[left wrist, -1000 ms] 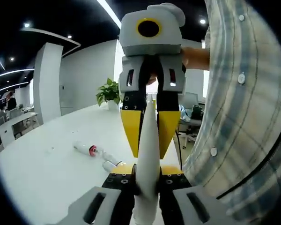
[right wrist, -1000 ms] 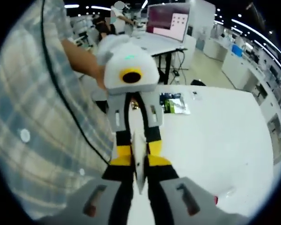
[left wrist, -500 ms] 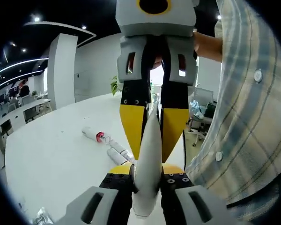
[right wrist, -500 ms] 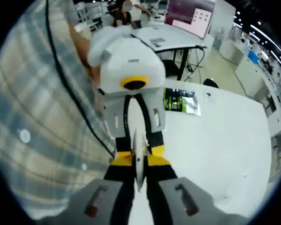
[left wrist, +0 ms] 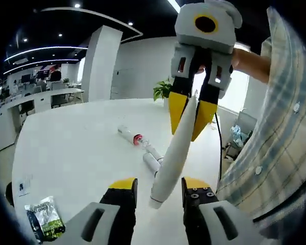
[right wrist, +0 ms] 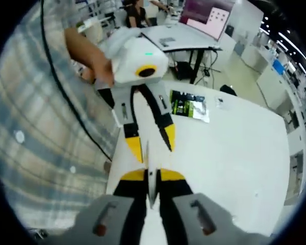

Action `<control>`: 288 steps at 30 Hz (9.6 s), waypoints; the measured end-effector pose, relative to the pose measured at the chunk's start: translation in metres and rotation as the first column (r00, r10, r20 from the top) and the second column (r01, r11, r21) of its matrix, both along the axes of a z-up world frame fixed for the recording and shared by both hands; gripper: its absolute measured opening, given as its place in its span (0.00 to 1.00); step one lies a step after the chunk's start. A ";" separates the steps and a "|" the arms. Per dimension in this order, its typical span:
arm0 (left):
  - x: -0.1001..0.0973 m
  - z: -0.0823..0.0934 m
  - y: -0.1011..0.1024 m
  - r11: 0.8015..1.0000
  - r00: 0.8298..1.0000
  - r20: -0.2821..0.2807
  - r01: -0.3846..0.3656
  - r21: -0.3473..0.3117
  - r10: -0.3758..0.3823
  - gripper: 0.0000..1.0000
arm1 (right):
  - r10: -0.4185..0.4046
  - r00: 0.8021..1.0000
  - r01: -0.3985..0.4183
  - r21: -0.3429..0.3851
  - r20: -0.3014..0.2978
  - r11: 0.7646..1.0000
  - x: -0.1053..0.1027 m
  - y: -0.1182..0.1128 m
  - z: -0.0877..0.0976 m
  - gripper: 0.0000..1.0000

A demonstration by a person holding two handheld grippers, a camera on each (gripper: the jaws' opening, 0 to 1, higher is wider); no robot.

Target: Arrange the skincare products in the storage area until every visible bottle or jar stands upright without overlapping.

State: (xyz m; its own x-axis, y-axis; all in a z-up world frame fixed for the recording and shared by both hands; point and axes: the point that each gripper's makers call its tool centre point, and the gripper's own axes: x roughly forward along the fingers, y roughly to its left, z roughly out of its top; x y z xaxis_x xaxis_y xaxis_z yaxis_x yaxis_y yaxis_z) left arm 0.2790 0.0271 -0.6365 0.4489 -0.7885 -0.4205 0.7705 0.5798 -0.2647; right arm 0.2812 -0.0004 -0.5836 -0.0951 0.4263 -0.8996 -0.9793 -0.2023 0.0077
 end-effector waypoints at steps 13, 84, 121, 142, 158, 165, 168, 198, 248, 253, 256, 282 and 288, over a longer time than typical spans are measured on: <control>-0.013 0.009 -0.008 1.000 0.998 0.056 0.016 0.021 -0.017 0.59 | -0.051 0.998 0.053 -0.041 0.048 0.998 0.069 -0.025 0.004 0.05; -0.010 0.012 0.046 0.984 0.987 0.087 -0.141 0.105 0.132 0.59 | -0.222 0.974 0.226 -0.152 0.044 0.962 0.262 -0.105 -0.046 0.07; -0.025 0.004 0.037 0.988 0.992 0.070 -0.109 0.107 0.102 0.59 | -0.730 0.678 0.732 -0.007 -0.084 0.681 0.260 -0.161 -0.051 0.43; -0.011 0.002 0.034 0.990 0.994 0.044 -0.107 0.095 0.103 0.58 | -0.962 0.183 0.960 -0.172 -0.205 0.219 0.201 -0.178 -0.151 0.43; -0.009 -0.005 0.044 0.988 0.992 0.002 -0.129 0.084 0.129 0.58 | -0.970 0.222 0.955 -0.177 -0.095 0.236 0.207 -0.186 -0.171 0.30; -0.009 -0.010 0.046 0.988 0.991 -0.013 -0.131 0.082 0.132 0.58 | -0.976 0.207 0.959 -0.185 -0.066 0.216 0.206 -0.193 -0.176 0.29; -0.009 -0.013 0.046 0.988 0.991 -0.022 -0.131 0.081 0.133 0.58 | -0.976 0.212 0.959 -0.182 -0.054 0.218 0.208 -0.194 -0.178 0.29; -0.005 -0.017 0.045 0.989 0.991 -0.030 -0.130 0.069 0.132 0.58 | -0.923 0.384 0.888 -0.281 0.017 0.364 0.210 -0.232 -0.125 0.24; -0.018 -0.022 0.033 0.981 0.982 -0.042 -0.180 0.068 0.183 0.57 | -0.910 0.413 0.528 -0.808 -0.027 0.263 0.146 -0.274 -0.060 0.25; -0.020 -0.021 0.038 0.979 0.980 -0.042 -0.190 0.075 0.193 0.57 | -0.910 0.414 0.483 -0.844 -0.015 0.234 0.144 -0.271 -0.061 0.25; -0.021 -0.022 0.041 0.977 0.979 -0.043 -0.194 0.084 0.198 0.57 | -0.915 0.402 0.459 -0.862 -0.017 0.218 0.141 -0.270 -0.061 0.25; -0.025 -0.025 0.048 0.975 0.977 -0.053 -0.198 0.103 0.204 0.57 | -0.929 0.368 0.486 -0.856 0.021 0.173 0.159 -0.247 -0.056 0.26; -0.025 -0.026 0.048 0.974 0.977 -0.055 -0.202 0.101 0.208 0.57 | -0.937 0.349 0.512 -0.843 0.030 0.164 0.164 -0.243 -0.056 0.26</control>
